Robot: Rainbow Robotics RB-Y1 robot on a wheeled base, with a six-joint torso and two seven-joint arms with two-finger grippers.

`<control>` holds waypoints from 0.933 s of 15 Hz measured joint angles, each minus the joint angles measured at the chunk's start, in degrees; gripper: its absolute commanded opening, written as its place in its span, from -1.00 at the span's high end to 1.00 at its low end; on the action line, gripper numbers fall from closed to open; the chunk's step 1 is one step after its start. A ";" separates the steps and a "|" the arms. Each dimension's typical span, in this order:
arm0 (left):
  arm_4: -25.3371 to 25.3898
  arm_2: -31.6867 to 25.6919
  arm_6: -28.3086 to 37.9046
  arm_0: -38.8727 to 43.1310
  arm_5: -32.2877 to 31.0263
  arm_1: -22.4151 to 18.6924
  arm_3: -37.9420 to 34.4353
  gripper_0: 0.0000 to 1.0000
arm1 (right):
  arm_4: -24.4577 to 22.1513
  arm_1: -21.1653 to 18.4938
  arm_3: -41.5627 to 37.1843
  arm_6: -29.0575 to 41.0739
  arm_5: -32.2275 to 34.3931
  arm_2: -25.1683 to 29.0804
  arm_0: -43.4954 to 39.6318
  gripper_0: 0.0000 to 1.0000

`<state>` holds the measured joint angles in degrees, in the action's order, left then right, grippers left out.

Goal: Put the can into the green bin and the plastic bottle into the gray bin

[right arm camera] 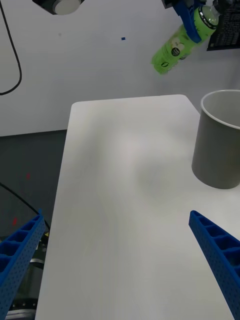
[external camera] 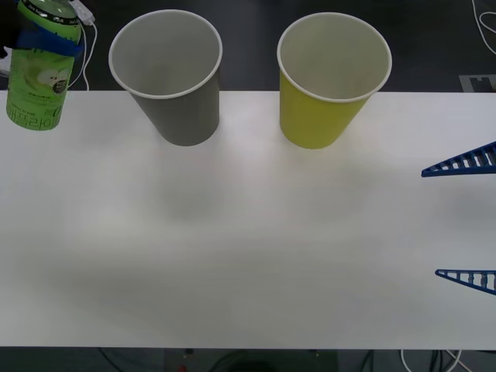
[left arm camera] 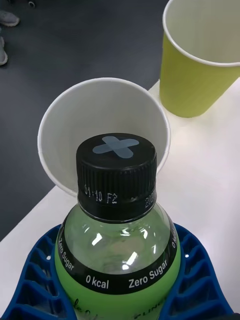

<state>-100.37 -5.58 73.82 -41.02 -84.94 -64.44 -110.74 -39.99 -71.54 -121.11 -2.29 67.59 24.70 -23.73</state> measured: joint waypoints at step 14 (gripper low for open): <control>-1.59 16.30 -3.71 -22.41 -2.42 5.94 17.79 1.00 | 0.00 0.00 0.00 0.00 0.00 0.00 0.00 -1.00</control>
<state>-101.96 10.72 70.11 -63.43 -87.36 -58.50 -92.94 -39.99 -71.54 -121.11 -2.29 67.59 24.70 -23.73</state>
